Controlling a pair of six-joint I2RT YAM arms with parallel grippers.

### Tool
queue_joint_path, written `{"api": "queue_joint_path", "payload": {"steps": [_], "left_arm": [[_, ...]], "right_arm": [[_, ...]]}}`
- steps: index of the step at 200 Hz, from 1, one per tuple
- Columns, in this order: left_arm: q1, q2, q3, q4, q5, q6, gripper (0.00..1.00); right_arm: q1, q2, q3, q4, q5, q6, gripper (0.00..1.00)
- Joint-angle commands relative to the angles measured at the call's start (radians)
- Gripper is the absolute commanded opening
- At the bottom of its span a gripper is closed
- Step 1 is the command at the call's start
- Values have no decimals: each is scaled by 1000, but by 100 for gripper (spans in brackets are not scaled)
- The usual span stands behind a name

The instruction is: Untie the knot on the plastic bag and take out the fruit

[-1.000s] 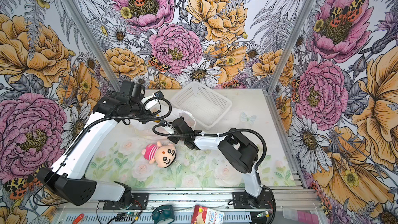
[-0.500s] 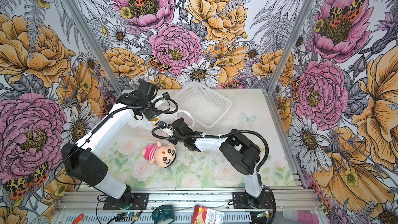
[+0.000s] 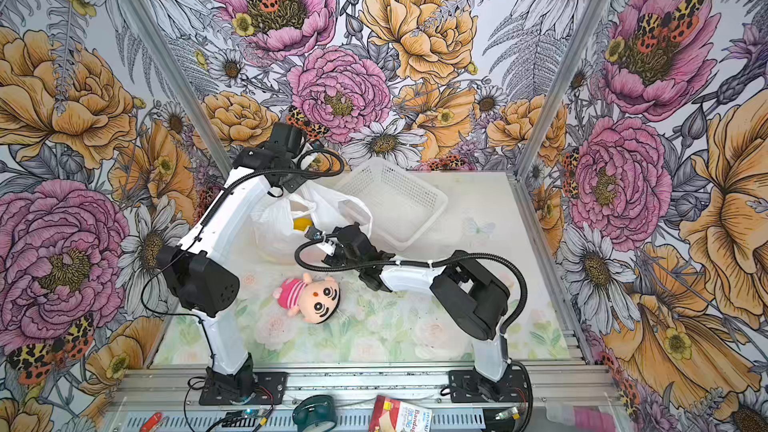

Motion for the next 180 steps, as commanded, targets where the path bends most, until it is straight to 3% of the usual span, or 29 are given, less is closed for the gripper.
{"api": "queue_joint_path", "payload": {"steps": [1, 35, 62, 85, 142, 180], "left_arm": [[31, -59, 174, 109, -98, -96, 0], [42, -146, 79, 113, -39, -159, 0], [76, -163, -80, 120, 50, -249, 0], [81, -180, -188, 125, 134, -290, 0], [28, -318, -430, 216, 245, -324, 0], [-13, -352, -474, 230, 302, -317, 0]], "right_arm": [[2, 30, -13, -141, 32, -36, 0], [-34, 75, 7, -192, 49, -68, 0], [-59, 40, -27, -189, -12, -58, 34], [-59, -10, -67, -163, -59, -49, 47], [-50, -196, -169, -91, -155, 21, 50], [-35, -281, -219, 13, -243, 130, 47]]}}
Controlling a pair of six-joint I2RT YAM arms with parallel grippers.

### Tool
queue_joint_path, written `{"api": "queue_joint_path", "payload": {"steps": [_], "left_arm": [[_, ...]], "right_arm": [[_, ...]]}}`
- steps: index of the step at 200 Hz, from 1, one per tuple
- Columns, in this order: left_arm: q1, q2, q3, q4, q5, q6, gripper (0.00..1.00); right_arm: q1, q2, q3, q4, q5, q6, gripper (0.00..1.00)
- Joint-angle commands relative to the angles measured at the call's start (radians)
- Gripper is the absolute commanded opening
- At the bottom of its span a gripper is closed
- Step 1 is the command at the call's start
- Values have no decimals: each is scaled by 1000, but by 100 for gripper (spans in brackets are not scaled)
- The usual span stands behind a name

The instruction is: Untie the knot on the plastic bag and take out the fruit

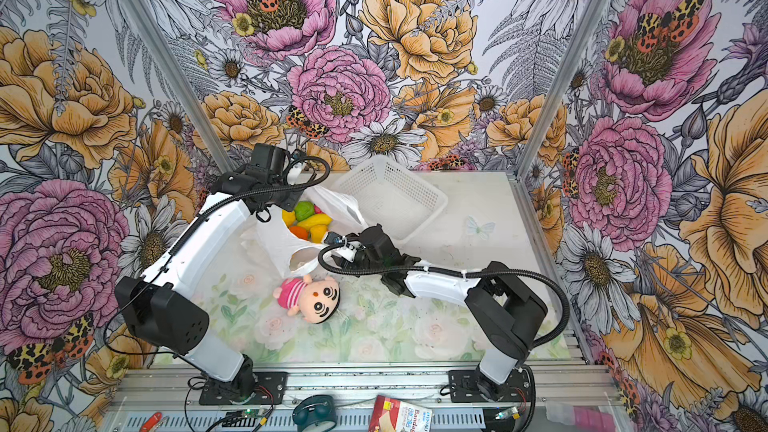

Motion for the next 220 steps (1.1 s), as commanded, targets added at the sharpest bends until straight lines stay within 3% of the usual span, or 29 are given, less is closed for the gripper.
{"api": "queue_joint_path", "payload": {"steps": [1, 13, 27, 56, 98, 137, 188, 220], "left_arm": [[-17, -45, -14, 65, 90, -15, 0], [-16, -59, -22, 66, 125, -18, 0], [-22, -77, -32, 66, 143, -13, 0], [-40, -110, -55, 77, 130, 4, 0], [-58, -118, -63, 83, 145, 24, 0], [-58, -111, -61, 82, 156, 26, 0], [-64, -116, -65, 82, 156, 30, 0], [-68, -122, -67, 82, 145, 34, 0]], "right_arm": [[17, -29, -7, 100, -75, 103, 47], [24, 3, 46, 70, -35, 153, 42], [28, 70, 156, -19, 50, 226, 29], [22, 218, 327, -160, 159, 314, 22], [54, 280, 377, -161, 126, 325, 49], [110, 324, 418, -176, 165, 289, 57], [72, 454, 571, -327, 241, 318, 65], [38, 457, 573, -345, 241, 340, 68]]}}
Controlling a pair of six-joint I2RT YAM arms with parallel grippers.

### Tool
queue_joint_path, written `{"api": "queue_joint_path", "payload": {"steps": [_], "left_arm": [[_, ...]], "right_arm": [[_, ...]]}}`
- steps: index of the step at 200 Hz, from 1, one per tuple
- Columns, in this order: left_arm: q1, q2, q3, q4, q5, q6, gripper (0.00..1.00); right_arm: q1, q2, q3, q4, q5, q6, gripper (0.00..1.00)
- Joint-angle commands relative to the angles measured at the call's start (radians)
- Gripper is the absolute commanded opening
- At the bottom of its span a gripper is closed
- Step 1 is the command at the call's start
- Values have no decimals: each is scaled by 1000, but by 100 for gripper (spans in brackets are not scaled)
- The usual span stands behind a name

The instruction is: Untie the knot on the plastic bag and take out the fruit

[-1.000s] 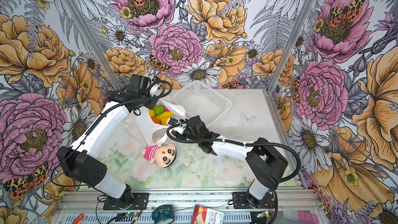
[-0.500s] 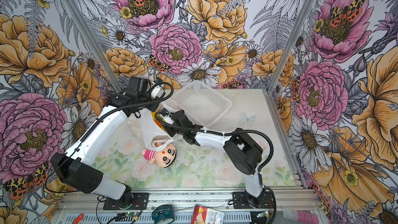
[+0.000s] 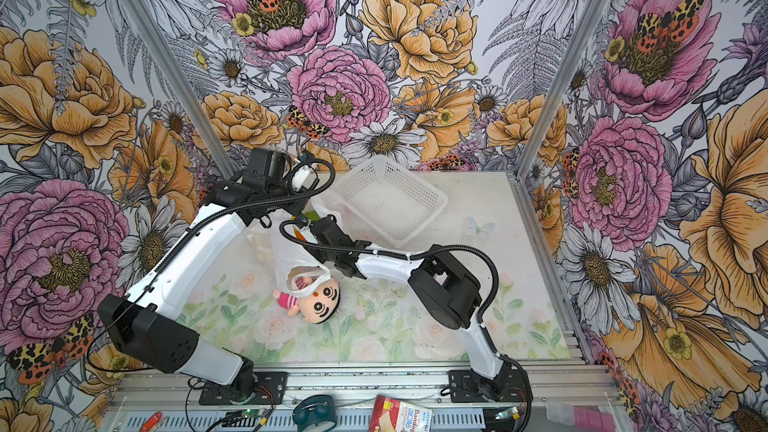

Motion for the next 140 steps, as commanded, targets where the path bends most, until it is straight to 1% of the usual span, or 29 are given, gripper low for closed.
{"api": "queue_joint_path", "payload": {"steps": [1, 32, 80, 120, 140], "left_arm": [[-9, -31, -11, 33, 15, 22, 0], [-12, -35, -12, 33, 13, 25, 0], [-16, -42, -15, 32, 14, 30, 0], [-20, -45, -17, 32, 14, 36, 0], [-20, -45, -18, 31, 15, 37, 0]], "right_arm": [[-28, 6, 22, -51, 31, 30, 68], [-43, 25, 42, -85, 21, 4, 69], [-43, 135, 134, -176, -16, -84, 74], [-43, 232, 239, -255, -32, -96, 75], [-43, 266, 276, -282, -13, -99, 74]]}}
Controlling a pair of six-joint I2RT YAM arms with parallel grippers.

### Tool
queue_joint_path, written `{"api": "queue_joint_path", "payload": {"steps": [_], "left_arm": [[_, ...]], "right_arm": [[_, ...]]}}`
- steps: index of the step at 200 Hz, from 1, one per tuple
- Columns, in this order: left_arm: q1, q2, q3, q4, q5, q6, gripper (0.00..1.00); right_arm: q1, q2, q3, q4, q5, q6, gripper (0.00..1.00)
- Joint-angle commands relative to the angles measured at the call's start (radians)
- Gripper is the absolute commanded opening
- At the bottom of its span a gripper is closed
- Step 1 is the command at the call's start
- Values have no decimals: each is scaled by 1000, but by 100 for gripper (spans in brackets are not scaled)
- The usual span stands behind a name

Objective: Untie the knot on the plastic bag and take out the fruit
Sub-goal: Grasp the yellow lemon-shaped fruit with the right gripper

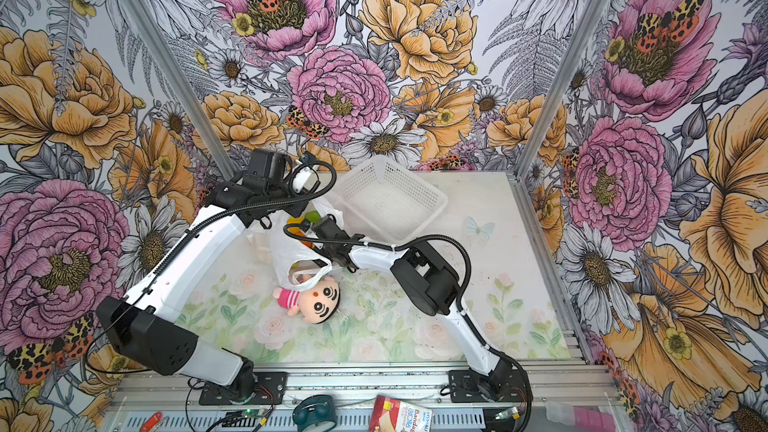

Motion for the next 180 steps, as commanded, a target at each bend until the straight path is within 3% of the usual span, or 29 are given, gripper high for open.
{"api": "queue_joint_path", "payload": {"steps": [1, 22, 50, 82, 142, 180], "left_arm": [[-12, -35, -9, 29, 15, 15, 0], [-12, -37, -10, 29, 14, 17, 0], [-11, -37, -13, 29, 13, 20, 0], [-12, -41, -16, 30, 11, 24, 0], [-13, -41, -17, 29, 6, 27, 0], [-14, -42, -19, 29, 7, 28, 0]], "right_arm": [[4, 42, 61, -71, 6, -19, 74], [5, 40, 64, -77, 9, -19, 69], [6, 8, 47, -75, 4, -16, 51], [10, -68, 2, -71, -12, -2, 39], [14, -273, -175, 30, -18, 25, 21], [14, -339, -252, 101, -20, 32, 17]]}}
